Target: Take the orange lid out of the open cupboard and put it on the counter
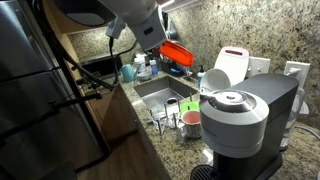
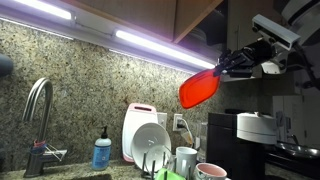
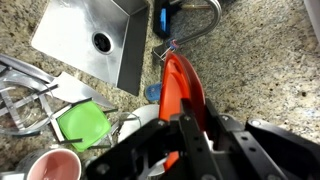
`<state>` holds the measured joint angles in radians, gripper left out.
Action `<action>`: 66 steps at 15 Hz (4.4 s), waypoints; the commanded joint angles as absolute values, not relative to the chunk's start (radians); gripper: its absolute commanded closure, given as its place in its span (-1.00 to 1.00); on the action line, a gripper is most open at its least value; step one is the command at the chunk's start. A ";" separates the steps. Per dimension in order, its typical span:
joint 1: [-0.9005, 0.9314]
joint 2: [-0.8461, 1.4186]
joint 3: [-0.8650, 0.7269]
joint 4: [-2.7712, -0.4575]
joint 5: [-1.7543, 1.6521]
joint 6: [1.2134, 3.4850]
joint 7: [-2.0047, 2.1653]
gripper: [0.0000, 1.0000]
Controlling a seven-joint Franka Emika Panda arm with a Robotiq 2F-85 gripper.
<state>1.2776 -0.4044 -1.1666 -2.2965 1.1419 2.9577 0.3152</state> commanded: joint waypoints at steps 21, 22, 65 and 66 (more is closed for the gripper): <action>1.577 -0.611 -1.433 -2.238 1.205 2.834 0.225 0.92; 1.571 -0.480 -1.448 -2.232 1.254 2.805 0.219 0.92; 1.905 -0.455 -1.860 -2.249 0.735 2.741 0.657 0.92; 1.905 -0.456 -1.863 -2.251 0.734 2.744 0.668 0.92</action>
<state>1.8694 -0.4373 -1.8347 -2.2627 0.7586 2.7157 0.6040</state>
